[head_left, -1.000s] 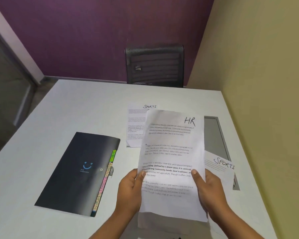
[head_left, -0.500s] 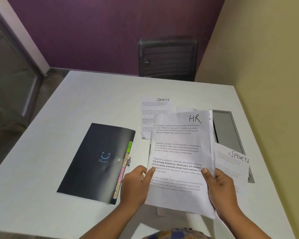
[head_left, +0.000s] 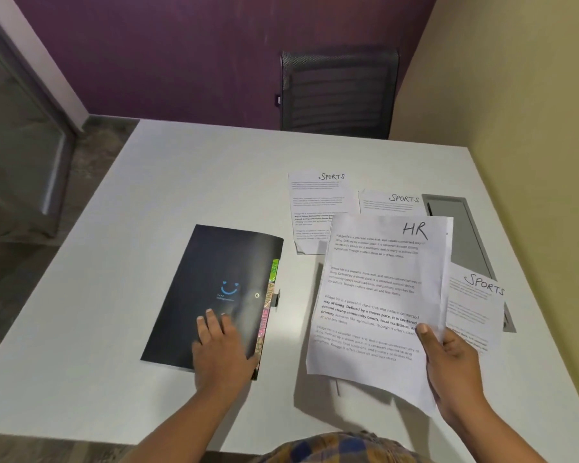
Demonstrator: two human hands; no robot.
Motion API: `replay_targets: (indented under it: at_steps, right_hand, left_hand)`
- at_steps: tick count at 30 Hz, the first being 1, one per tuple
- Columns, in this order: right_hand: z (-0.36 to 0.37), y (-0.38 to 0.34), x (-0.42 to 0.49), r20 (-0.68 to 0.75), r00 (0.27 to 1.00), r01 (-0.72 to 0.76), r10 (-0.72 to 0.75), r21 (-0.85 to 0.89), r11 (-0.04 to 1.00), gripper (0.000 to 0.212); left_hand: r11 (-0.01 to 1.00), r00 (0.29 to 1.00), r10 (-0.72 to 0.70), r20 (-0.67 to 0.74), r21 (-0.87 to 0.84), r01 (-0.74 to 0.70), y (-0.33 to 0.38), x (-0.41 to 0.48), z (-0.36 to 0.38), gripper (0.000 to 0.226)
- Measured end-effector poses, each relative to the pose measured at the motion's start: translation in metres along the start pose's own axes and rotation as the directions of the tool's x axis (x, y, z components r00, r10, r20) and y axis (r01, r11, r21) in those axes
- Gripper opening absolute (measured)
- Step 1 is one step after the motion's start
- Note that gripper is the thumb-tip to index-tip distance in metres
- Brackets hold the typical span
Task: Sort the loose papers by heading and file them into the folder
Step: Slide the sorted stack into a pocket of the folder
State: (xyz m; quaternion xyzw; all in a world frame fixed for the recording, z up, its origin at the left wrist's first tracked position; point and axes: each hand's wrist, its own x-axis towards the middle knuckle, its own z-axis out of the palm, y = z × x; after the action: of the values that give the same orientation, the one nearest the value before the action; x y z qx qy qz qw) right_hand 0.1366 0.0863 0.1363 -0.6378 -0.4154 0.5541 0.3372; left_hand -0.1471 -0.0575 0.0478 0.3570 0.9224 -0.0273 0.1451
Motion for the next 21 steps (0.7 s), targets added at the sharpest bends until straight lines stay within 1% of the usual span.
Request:
replay_targets:
  at_steps: [1,2,4,8,10,12,14,17,19,21]
  right_hand:
    - [0.002,0.001,-0.002,-0.006,1.000,0.000,0.000,0.001,1.000,0.012]
    - [0.003,0.002,-0.003,-0.014,1.000,-0.001,0.001,-0.001,1.000,0.012]
    - [0.006,0.004,-0.006,-0.022,1.000,-0.003,0.003,-0.002,1.000,0.012]
    - [0.012,0.004,-0.012,-0.025,1.000,-0.009,0.009,-0.005,1.000,0.013]
    - [0.014,0.005,-0.014,-0.020,1.000,-0.008,0.008,-0.016,1.000,0.013]
    - [0.015,0.006,-0.015,-0.016,1.000,-0.005,0.004,-0.034,0.999,0.013]
    - [0.015,0.006,-0.016,-0.019,1.000,-0.003,0.003,-0.039,0.999,0.012]
    - [0.016,0.006,-0.015,-0.015,1.000,-0.013,0.012,-0.042,0.999,0.012]
    - [0.017,0.004,-0.016,-0.015,1.000,-0.014,0.013,-0.039,0.999,0.012]
    - [0.018,0.000,-0.016,-0.011,1.000,-0.006,0.006,-0.039,0.999,0.012]
  left_hand:
    - [0.999,0.999,0.003,0.036,0.039,-0.004,-0.004,0.001,0.002,0.109]
    - [0.998,0.998,0.011,0.058,0.060,-0.015,-0.007,0.003,0.004,0.110]
    - [0.996,0.996,0.030,0.079,0.085,-0.036,-0.009,0.004,0.006,0.107]
    - [0.996,0.994,0.027,0.102,0.085,-0.036,-0.008,0.003,0.008,0.116]
    - [0.995,0.993,0.022,0.120,0.091,-0.033,-0.007,0.003,0.010,0.115]
    - [0.995,0.991,0.025,0.135,0.094,-0.038,-0.004,0.003,0.008,0.109]
    - [0.995,0.983,0.026,0.179,0.094,-0.044,0.001,0.001,0.005,0.100]
    - [0.994,0.968,0.035,0.248,0.088,-0.059,0.008,-0.001,-0.004,0.079]
    - [0.992,0.967,0.063,0.246,0.090,-0.088,0.008,0.000,-0.013,0.069]
    - [0.988,0.971,0.102,0.214,0.090,-0.124,0.005,0.001,-0.024,0.065]
